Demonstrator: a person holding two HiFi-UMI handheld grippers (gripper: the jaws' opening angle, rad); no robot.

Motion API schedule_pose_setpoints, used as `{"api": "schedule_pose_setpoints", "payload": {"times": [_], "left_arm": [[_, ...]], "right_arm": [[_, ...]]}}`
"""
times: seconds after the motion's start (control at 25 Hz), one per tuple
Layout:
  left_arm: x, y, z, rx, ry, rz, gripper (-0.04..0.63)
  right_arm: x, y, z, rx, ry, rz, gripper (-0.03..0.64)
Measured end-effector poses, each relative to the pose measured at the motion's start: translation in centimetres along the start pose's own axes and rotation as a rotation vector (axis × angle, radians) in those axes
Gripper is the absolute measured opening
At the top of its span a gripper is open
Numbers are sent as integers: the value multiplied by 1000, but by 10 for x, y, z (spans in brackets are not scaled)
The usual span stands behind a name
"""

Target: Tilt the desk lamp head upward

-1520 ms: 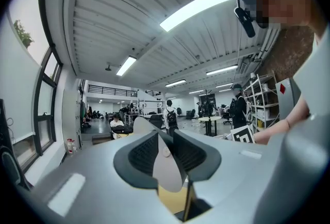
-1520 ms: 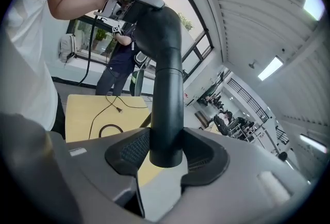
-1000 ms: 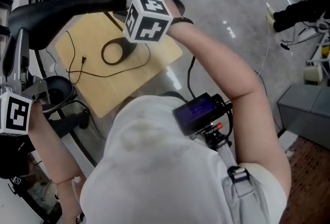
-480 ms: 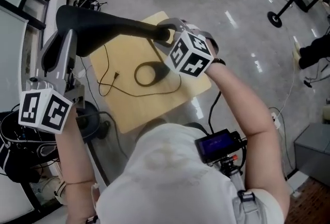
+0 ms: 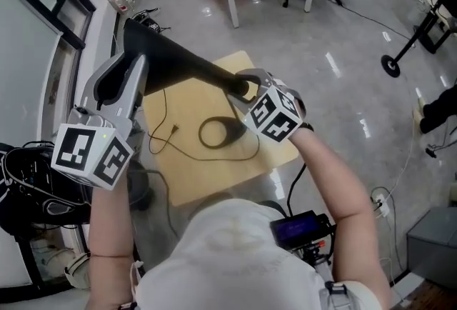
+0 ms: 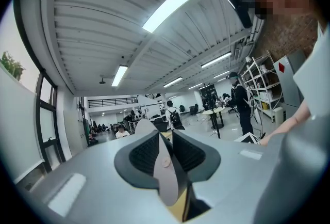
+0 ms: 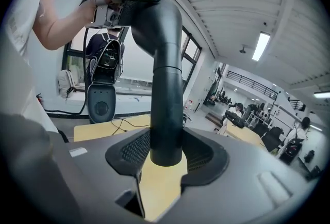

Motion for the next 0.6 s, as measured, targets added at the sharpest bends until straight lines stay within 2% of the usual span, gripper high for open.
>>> {"api": "schedule_pose_setpoints", "payload": {"times": [0.16, 0.36, 0.6], "left_arm": [[6, 2, 3, 14, -12, 9, 81], [11, 16, 1, 49, 12, -21, 83], [1, 20, -20, 121, -21, -31, 87]], "right_arm": [[5, 5, 0, 18, 3, -12, 202], [-8, 21, -6, 52, 4, 17, 202], [-11, 12, -4, 104, -7, -47, 210]]}}
Point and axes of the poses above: the fingertips, and each gripper's own axes: z forward along the fingers, x to its right, y out of its underside, the point moved 10 cm from there along -z, backward along the fingers, and after that the axes turned 4 degrees about x, right-handed, at the moved point
